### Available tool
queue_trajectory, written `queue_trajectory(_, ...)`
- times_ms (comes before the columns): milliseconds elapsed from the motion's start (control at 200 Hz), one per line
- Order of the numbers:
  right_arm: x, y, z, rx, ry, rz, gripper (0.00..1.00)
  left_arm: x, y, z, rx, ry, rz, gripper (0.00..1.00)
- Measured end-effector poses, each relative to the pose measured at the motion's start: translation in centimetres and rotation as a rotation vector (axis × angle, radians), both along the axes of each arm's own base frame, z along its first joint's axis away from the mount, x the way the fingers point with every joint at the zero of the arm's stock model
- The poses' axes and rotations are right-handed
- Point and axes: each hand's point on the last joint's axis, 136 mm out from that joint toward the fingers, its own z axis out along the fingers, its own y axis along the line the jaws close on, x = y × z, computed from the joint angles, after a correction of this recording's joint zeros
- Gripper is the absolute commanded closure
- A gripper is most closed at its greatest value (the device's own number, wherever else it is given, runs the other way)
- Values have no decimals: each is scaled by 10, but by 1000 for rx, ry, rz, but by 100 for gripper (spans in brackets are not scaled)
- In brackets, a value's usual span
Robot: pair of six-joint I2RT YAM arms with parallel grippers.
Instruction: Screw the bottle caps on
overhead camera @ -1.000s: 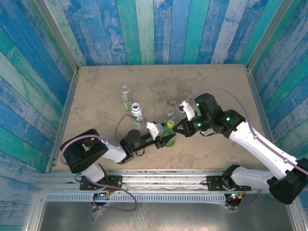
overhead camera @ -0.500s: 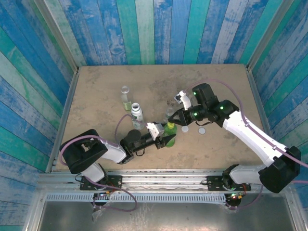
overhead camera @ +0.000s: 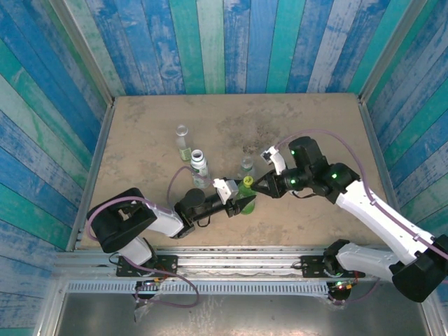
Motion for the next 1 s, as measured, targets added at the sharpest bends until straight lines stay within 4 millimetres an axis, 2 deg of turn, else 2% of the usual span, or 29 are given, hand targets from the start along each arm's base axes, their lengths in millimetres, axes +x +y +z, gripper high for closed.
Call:
queue_trajectory(105, 11, -4, 5, -11, -22, -43, 72, 1, 0, 0, -1, 3, 6, 39)
queue_trajectory(175, 19, -3, 8, -13, -33, -58, 71, 1, 1, 0, -2, 4, 9, 39)
queue_trajectory(250, 26, 3, 9, -16, -28, -53, 72, 2, 1, 0, -2, 5, 11, 39)
queue_trajectory(355, 33, 12, 5, -15, -8, -26, 78, 2, 1, 0, -2, 6, 14, 39)
queue_trajectory(541, 29, 10, 1, 0, -11, -17, 87, 1, 1, 0, -1, 5, 10, 40)
queue_trajectory(716, 16, 2, 1, 25, -20, -16, 89, 1, 1, 0, -2, 3, 6, 40)
queue_trajectory(836, 1, 6, 2, 38, 0, 30, 89, 2, 1, 0, -4, 9, 11, 40)
queue_trajectory(891, -4, 8, 2, 35, 5, 51, 84, 2, 2, 0, -4, 9, 13, 40)
queue_trajectory(1001, -7, 5, 2, 1, -21, 69, 65, 2, 2, 0, 1, 6, 14, 40)
